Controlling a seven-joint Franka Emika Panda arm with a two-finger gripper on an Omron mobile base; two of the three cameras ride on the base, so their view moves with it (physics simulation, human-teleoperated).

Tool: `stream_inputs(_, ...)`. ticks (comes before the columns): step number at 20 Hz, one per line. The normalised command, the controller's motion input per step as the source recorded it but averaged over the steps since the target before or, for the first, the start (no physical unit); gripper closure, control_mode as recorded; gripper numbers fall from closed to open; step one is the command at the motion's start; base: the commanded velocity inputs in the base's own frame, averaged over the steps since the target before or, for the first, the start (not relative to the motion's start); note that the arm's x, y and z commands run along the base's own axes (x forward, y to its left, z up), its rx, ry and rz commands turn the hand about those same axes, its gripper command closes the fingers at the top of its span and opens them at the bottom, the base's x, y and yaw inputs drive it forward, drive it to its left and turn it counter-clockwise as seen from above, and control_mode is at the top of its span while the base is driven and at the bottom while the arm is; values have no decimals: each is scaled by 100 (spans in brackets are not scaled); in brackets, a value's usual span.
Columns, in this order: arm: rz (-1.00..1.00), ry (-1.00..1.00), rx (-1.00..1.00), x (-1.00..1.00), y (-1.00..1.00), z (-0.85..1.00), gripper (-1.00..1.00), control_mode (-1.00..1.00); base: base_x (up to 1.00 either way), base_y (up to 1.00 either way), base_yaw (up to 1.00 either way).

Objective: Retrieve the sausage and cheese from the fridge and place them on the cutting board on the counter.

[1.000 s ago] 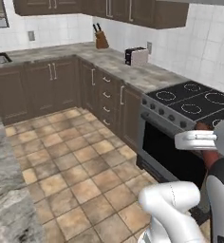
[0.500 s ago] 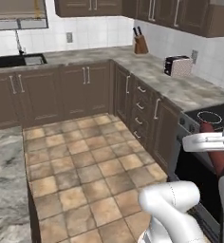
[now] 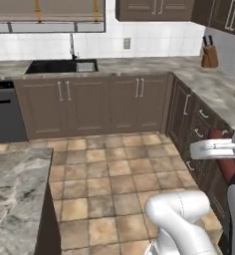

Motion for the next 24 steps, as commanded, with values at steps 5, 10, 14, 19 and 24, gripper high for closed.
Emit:
stream_inputs(5, 0, 0, 0, 0, 0, 0, 100, 100, 100, -42, 41)
stream_inputs(10, 0, 0, 0, 0, 0, 0, 100, 100, 100, -42, 41)
stream_inputs(14, 0, 0, 0, 0, 0, 0, 100, 100, 100, -12, 62)
stream_inputs(19, 0, 0, 0, 0, 0, 0, 100, 100, 100, -17, 67)
stream_inputs(24, 0, 0, 0, 0, 0, 0, 100, 100, 100, -16, 68)
